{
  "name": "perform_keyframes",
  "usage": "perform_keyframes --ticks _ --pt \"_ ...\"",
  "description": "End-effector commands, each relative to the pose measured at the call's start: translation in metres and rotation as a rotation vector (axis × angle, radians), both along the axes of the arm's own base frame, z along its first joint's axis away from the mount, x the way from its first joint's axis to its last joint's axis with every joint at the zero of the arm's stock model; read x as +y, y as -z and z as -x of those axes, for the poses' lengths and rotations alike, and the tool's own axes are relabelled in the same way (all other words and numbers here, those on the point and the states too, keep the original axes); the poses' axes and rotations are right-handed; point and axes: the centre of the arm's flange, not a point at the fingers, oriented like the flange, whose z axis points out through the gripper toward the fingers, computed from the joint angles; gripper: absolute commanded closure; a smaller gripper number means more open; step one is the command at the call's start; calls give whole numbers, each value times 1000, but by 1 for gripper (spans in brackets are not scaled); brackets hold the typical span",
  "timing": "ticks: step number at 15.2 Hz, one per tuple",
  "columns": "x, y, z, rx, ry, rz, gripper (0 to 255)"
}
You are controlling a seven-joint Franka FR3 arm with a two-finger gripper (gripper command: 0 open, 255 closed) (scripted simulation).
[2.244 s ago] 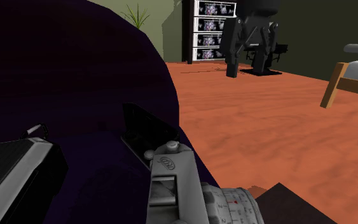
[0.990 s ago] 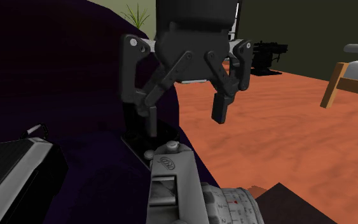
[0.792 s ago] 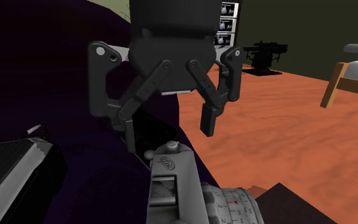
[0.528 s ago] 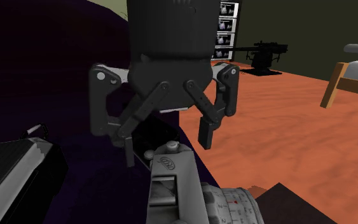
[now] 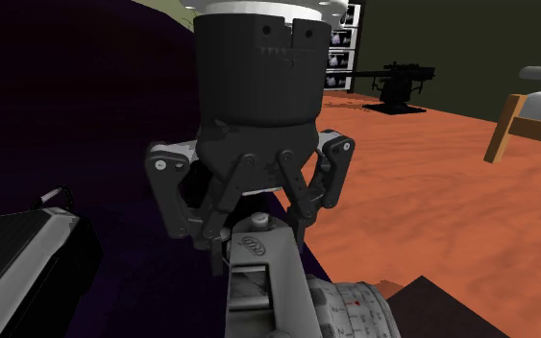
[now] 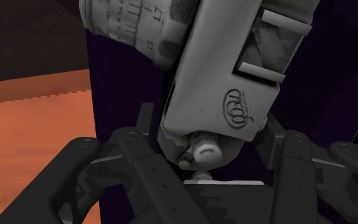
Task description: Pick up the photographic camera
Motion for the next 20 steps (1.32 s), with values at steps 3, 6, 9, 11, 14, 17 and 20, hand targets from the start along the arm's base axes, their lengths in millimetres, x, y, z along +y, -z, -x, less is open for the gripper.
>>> perform_keyframes --ticks 3,6,9,11,14,17,20 --pt "0 1 0 2 0 0 255" --pt "0 1 0 2 0 0 255" --pt "0 -15 0 2 0 0 255" --pt "0 -26 0 2 0 0 255" --pt "0 -41 0 2 0 0 255" --pt "0 -57 0 2 0 0 255" --pt "0 -73 0 2 0 0 255"
